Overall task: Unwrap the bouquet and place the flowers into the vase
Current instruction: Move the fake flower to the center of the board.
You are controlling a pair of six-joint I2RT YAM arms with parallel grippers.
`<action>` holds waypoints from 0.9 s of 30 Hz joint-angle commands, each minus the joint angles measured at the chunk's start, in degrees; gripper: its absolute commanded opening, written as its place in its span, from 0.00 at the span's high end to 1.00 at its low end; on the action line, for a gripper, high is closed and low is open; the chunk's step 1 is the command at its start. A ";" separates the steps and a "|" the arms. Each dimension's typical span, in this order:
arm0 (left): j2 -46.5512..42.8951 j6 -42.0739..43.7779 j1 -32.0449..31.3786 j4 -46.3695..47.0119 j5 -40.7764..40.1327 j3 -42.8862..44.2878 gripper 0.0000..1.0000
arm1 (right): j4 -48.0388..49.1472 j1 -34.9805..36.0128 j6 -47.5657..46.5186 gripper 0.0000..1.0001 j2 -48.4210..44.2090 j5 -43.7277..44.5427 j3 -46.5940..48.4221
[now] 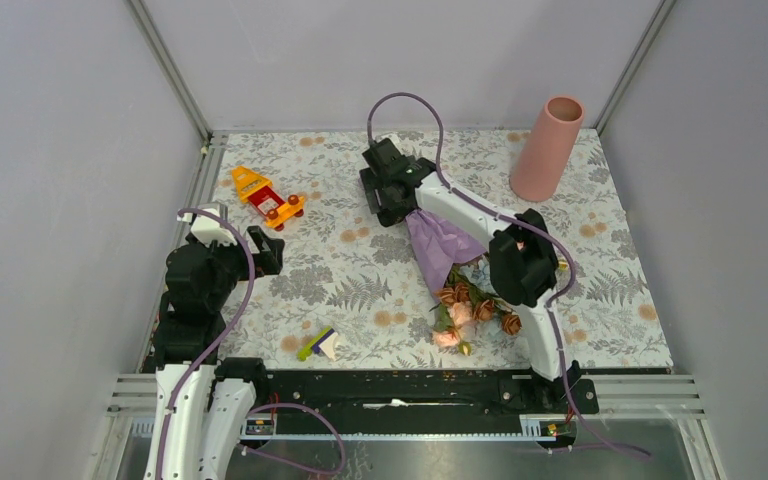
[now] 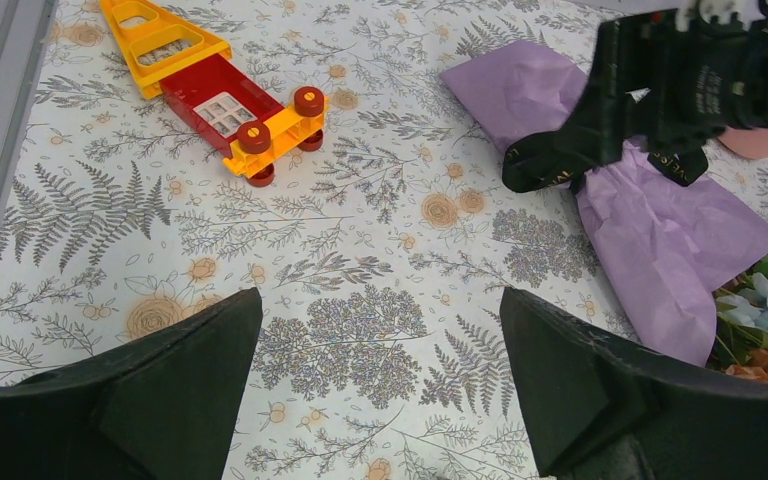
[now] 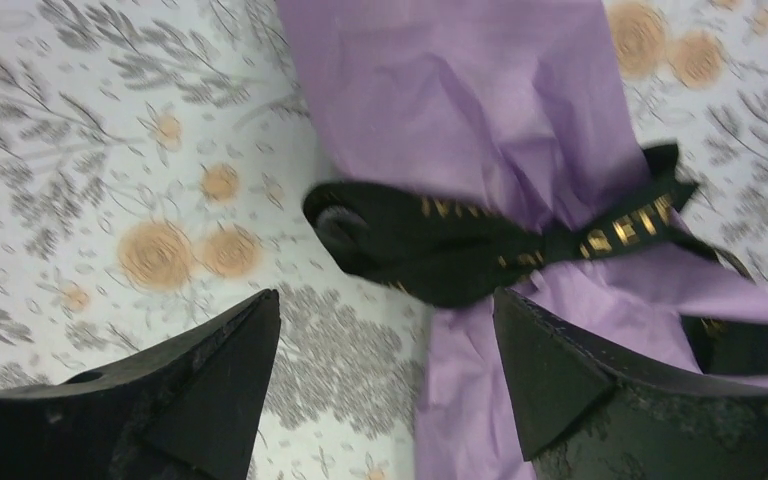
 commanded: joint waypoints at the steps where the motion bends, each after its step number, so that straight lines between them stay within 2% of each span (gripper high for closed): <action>1: 0.26 0.77 0.27 2.90 1.65 -0.07 0.01 | 0.06 -1.20 -0.01 0.15 5.53 -4.99 9.65; 5: 0.57 0.86 0.27 2.91 1.95 -0.03 0.01 | -2.61 -1.89 -3.02 0.09 11.92 -8.73 18.21; 10: 0.58 0.86 0.29 2.91 1.84 -0.03 0.01 | -11.75 -1.90 -6.92 0.13 21.74 -7.13 31.71; 21: 0.58 0.86 0.27 2.91 1.53 -0.01 0.01 | -14.28 -1.80 -12.99 0.26 26.22 -3.16 33.81; 24: 0.45 0.82 0.27 2.91 1.45 0.02 0.01 | -14.07 -1.77 -14.26 0.34 26.29 -1.45 33.72; 27: 0.40 0.86 0.27 2.91 1.20 0.01 0.01 | -13.59 -1.72 -16.37 0.46 26.41 0.22 33.59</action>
